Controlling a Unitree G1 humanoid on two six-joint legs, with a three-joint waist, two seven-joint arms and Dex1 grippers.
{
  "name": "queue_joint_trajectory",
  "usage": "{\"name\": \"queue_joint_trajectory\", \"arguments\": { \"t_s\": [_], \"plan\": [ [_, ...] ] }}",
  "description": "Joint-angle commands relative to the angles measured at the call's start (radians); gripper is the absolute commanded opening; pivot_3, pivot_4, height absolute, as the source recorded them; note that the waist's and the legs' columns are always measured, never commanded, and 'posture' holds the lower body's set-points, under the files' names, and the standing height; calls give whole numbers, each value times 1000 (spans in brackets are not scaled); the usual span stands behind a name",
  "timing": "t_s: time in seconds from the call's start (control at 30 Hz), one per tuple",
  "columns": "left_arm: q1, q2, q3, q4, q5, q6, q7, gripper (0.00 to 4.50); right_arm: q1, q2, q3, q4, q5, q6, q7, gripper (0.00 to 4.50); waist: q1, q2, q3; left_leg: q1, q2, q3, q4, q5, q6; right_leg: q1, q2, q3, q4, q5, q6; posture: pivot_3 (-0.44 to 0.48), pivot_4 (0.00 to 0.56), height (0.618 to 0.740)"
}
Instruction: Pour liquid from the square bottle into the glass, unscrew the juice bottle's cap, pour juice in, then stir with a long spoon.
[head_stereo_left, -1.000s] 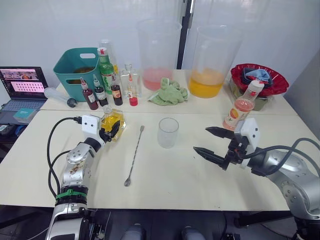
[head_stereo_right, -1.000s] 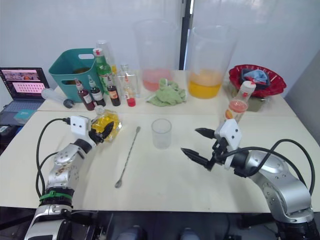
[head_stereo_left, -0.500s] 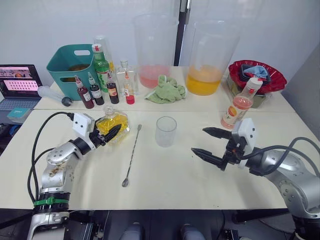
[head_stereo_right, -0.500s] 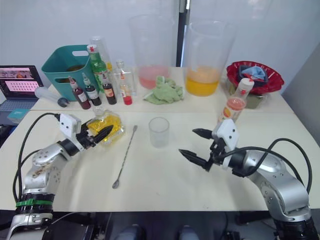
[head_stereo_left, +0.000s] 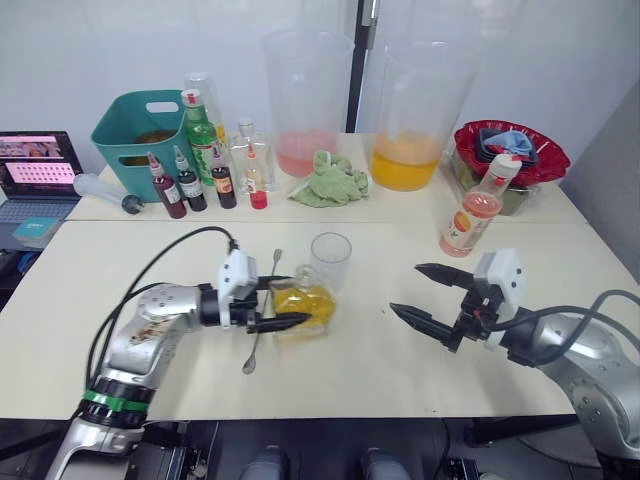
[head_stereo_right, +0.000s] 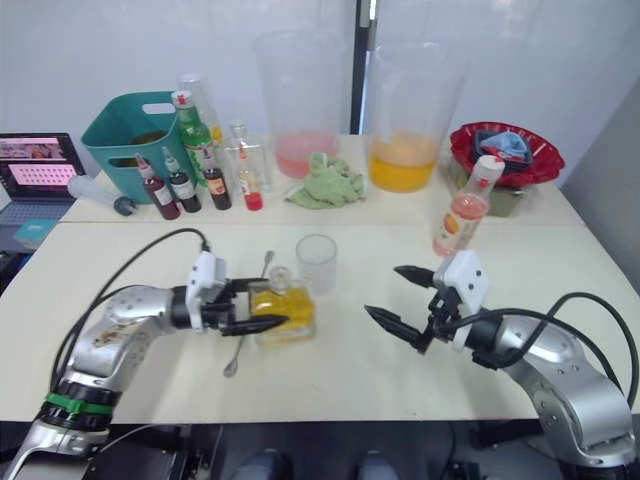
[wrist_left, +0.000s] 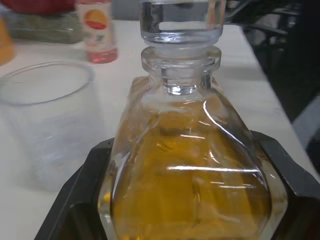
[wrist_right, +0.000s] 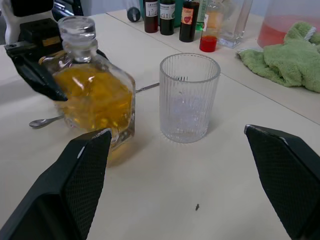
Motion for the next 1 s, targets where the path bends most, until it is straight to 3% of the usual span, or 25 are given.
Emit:
{"name": "queue_joint_trajectory", "arguments": {
  "t_s": [0.03, 0.2, 0.43, 0.5, 0.57, 0.7, 0.83, 1.0],
  "plan": [
    [-40, -43, -30, -3, 18, -90, -35, 2791, 29, -4, -58, -74, 30, 9, -32, 4500, -2, 0, 0, 0, 0, 0, 0, 0, 0, 0, 0, 0, 0, 0, 0, 0, 150, 740],
    [-44, -96, -69, 71, 70, -178, -51, 2791, 76, -1, -83, -117, 38, 16, -63, 4500, -6, 0, 0, 1, 0, 0, 0, 1, 1, 1, 1, 0, 0, 0, 0, 0, 150, 740],
    [-58, -97, -64, 155, 96, -241, -80, 2791, 89, -5, -89, -133, 50, 20, -85, 4500, -5, 0, 0, 3, 0, 0, 0, 2, 2, 2, 1, 0, 1, 0, 0, 0, 150, 740],
    [-57, -96, -62, 160, 97, -248, -81, 3820, 86, -5, -85, -132, 52, 20, -88, 4500, -5, 0, 0, 3, 0, 0, 1, 2, 2, 3, 1, 0, 1, 0, 0, 0, 150, 740],
    [-52, -92, -58, 158, 95, -237, -80, 4468, 76, -5, -74, -125, 52, 18, -89, 4500, -5, 0, 0, 3, 0, 0, 1, 2, 3, 3, 1, 0, 1, 0, 0, 0, 150, 740],
    [-39, -76, -50, 106, 71, -166, -66, 4468, 57, -5, -59, -113, 54, 15, -84, 4500, -6, 0, 0, 4, 0, 0, 1, 2, 3, 3, 1, 1, 1, 0, 0, 0, 150, 740],
    [-53, -21, -69, 4, 47, 8, -64, 4468, 28, -3, -37, -83, 43, 3, -68, 4500, -7, 0, 0, 4, 0, 0, 1, 2, 3, 3, 1, 1, 2, 0, 0, 0, 150, 740],
    [-54, -4, -88, -45, 83, 24, -46, 4468, 4, 12, -8, -71, 31, -3, -70, 4500, -5, 0, 0, 5, 0, 0, 1, 2, 3, 4, 1, 1, 3, 0, 0, 0, 150, 740]
  ]
}}
